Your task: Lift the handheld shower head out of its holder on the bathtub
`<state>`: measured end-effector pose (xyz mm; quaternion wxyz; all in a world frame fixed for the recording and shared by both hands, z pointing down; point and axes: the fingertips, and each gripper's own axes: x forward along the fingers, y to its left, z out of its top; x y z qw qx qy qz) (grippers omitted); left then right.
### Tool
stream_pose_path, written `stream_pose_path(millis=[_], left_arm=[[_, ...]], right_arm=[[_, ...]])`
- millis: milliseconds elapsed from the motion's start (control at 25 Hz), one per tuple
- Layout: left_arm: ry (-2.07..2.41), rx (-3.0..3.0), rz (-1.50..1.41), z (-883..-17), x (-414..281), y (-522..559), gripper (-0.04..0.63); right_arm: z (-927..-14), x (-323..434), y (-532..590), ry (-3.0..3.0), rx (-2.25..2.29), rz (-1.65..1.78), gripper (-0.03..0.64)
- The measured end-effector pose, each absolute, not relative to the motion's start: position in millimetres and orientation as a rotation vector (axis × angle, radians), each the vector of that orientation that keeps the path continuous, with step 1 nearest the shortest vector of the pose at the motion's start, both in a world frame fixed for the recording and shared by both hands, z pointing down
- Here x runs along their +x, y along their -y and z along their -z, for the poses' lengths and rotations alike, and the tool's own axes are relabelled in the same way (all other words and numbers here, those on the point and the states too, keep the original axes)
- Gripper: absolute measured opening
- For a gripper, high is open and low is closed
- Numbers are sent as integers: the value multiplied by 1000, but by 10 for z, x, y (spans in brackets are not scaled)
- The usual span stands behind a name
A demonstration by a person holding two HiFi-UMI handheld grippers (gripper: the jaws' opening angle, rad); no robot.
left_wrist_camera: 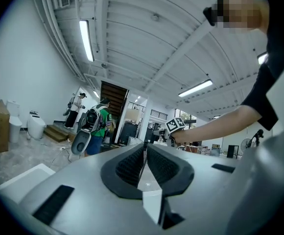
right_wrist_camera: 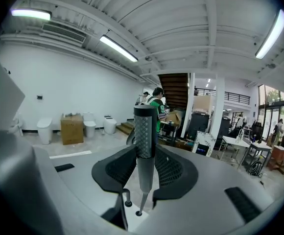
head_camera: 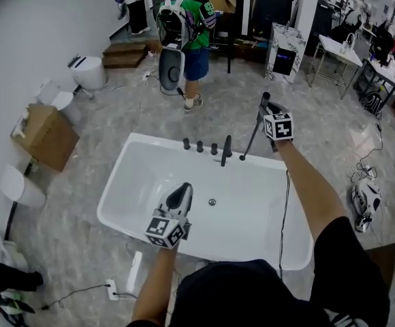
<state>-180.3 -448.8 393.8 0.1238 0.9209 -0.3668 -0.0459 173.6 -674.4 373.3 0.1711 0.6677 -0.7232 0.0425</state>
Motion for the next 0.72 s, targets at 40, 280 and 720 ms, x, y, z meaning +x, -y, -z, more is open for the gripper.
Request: stream_pose_path(millis=[40,280,720], left_arm=[[1070,2687,135,-3937,-1814,4470,21],[1062,2692,136,-3941,-1748,4379,21],[1041,2704,110,-3980,-1580,4288,21]], right_arm=[[-3723,1739,6727,2050,1904,-120,109],[-3661,1702,6697,2075,1945,-131,109],[-3701,1895,6668,2058,2009,-137,107]])
